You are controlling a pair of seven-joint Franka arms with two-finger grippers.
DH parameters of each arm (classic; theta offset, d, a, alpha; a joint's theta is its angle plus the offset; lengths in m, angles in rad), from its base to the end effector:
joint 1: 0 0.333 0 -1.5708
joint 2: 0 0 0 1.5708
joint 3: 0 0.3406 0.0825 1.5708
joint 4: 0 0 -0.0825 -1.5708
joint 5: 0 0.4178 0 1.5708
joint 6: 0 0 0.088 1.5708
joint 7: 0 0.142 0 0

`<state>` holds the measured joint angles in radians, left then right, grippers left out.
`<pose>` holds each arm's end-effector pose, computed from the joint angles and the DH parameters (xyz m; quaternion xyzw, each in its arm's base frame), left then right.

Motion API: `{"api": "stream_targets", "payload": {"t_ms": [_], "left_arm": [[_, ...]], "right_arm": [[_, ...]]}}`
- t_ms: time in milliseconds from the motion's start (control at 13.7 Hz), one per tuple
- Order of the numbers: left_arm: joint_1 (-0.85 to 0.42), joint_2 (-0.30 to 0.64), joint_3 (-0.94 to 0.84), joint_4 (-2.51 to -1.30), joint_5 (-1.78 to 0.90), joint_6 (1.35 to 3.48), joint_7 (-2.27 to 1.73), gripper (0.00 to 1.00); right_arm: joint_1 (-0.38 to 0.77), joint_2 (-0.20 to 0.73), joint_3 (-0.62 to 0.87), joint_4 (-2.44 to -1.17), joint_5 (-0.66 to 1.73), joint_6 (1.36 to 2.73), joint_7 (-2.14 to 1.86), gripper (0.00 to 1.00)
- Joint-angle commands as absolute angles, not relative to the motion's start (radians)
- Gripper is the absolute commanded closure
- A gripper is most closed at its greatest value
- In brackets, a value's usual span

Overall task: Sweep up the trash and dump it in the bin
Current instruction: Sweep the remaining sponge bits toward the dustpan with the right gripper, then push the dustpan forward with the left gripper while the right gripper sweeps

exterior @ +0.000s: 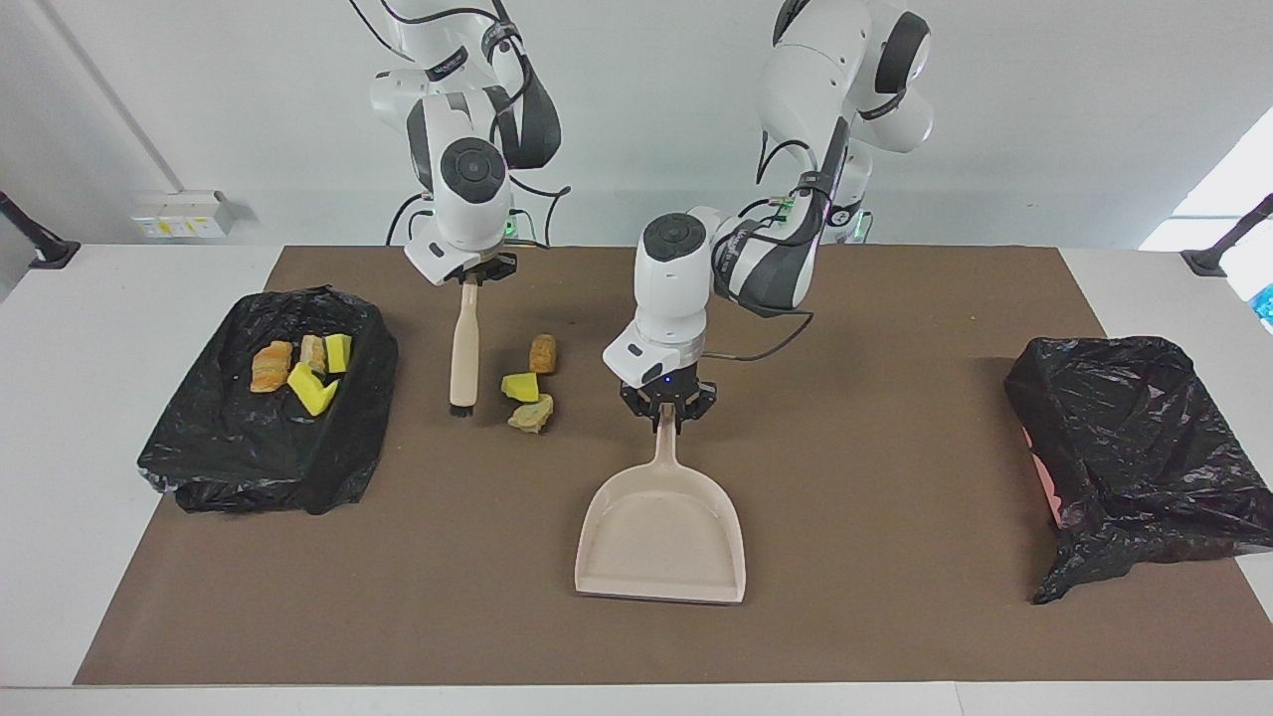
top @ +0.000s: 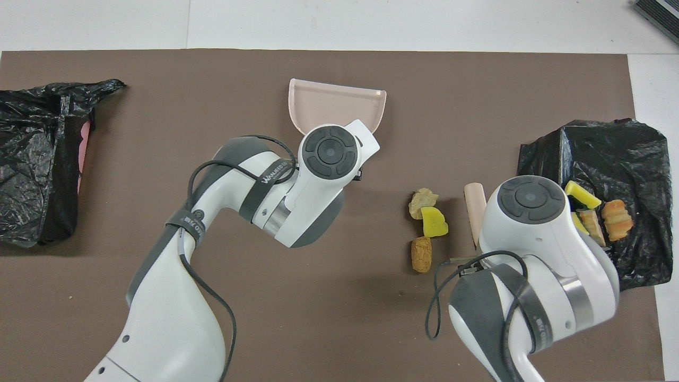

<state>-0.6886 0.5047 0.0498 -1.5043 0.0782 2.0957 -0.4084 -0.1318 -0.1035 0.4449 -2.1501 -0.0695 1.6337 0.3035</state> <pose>0.6029 -0.4466 0.3556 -0.9886 0.1363 -0.0609 0.0186 0.4595 0.1406 0.3927 0.9761 0.0084 -0.1834 0.1161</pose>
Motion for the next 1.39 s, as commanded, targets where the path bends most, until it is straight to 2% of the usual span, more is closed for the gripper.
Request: {"api": "stream_targets", "payload": {"t_ms": [0,219,438,730,949,1168,1314], "left_arm": [[-0.632,0.396,0.051,-1.566,0.063,1.994,-0.118,1.00],[-0.583,0.327,0.051,-1.647,0.063,1.944,0.202,1.00],[-0.568,0.230,0.052,-1.793,0.064,1.921,0.583,1.00],[-0.558,0.126,0.054,-1.965,0.092,1.979,0.814,1.00],[-0.586,0.058,0.052,-2.071,0.136,1.991,0.845,1.00],[-0.636,0.049,0.052,-2.077,0.135,1.994,0.831,1.00],[-0.650,0.034,0.048,-2.107,0.135,2.032,0.775,1.00]], "right_arm": [[-0.133,-0.132,0.446,-2.183,-0.035,1.664,0.307,1.00],[-0.133,-0.138,0.446,-2.268,-0.035,1.738,0.311,1.00],[-0.146,-0.162,0.446,-2.298,0.014,1.744,0.311,1.00],[-0.138,-0.193,0.446,-2.347,0.015,1.782,0.240,1.00],[-0.146,-0.196,0.446,-2.361,0.034,1.810,0.245,1.00],[-0.132,-0.203,0.446,-2.379,0.086,1.822,0.253,1.00],[-0.112,-0.180,0.449,-2.393,0.086,1.906,0.268,1.00]]}}
